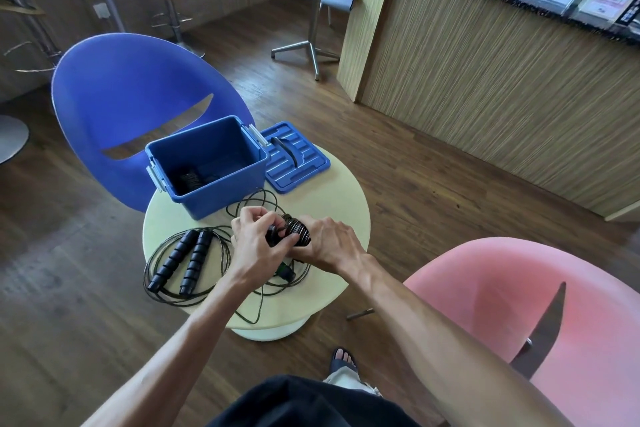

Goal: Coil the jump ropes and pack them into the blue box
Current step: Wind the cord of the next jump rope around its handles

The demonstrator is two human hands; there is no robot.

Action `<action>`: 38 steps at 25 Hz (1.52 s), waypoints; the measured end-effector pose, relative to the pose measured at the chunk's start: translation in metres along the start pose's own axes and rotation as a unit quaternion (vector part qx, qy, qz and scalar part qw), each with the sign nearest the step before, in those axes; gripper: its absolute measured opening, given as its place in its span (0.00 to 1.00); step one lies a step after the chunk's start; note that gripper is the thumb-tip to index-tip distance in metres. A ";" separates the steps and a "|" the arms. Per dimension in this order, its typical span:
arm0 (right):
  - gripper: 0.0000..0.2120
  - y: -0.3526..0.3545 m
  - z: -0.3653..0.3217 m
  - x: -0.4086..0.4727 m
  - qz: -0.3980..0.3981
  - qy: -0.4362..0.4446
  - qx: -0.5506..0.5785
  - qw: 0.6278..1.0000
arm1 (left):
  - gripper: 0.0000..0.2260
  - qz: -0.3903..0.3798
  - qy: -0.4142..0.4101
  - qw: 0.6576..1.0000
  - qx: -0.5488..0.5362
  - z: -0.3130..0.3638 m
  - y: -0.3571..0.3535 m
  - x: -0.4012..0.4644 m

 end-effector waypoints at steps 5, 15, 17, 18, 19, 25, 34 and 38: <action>0.31 -0.009 0.007 0.003 -0.009 -0.004 -0.010 1.000 | 0.09 -0.006 -0.062 0.998 0.021 0.008 0.000 -0.011; 0.34 -0.032 -0.009 -0.016 -0.074 0.009 -0.064 0.995 | 0.12 -0.103 -0.011 0.995 0.010 -0.005 -0.006 -0.001; 0.28 -0.029 -0.017 -0.016 -0.021 0.014 -0.119 0.993 | 0.10 -0.123 0.053 0.988 -0.077 -0.012 -0.011 -0.002; 0.26 -0.027 -0.020 -0.016 0.003 0.008 -0.144 0.990 | 0.10 -0.133 0.078 0.981 -0.116 -0.013 -0.014 -0.003; 0.25 -0.027 -0.022 -0.017 0.019 0.000 -0.155 0.988 | 0.10 -0.139 0.093 0.976 -0.137 -0.012 -0.016 -0.004; 0.21 -0.027 -0.017 -0.012 0.010 -0.008 -0.090 0.996 | 0.17 -0.181 0.026 0.983 0.003 -0.005 -0.023 -0.013; 0.14 -0.015 -0.016 0.003 -0.005 -0.009 -0.005 1.000 | 0.13 -0.020 -0.257 0.948 0.188 0.036 0.015 -0.036; 0.18 -0.009 -0.021 -0.005 0.028 0.024 -0.031 0.999 | 0.13 -0.052 -0.317 0.912 0.256 0.036 0.014 -0.043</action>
Point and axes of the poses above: each hand's wrist, its own x-axis towards the middle knuckle, its own y-axis out of the back of the hand, z = x × y, the point moved 10 cm from there along x, towards the middle knuckle, and after that the axes turned 2 degrees about -x, right-handed, at the moved point
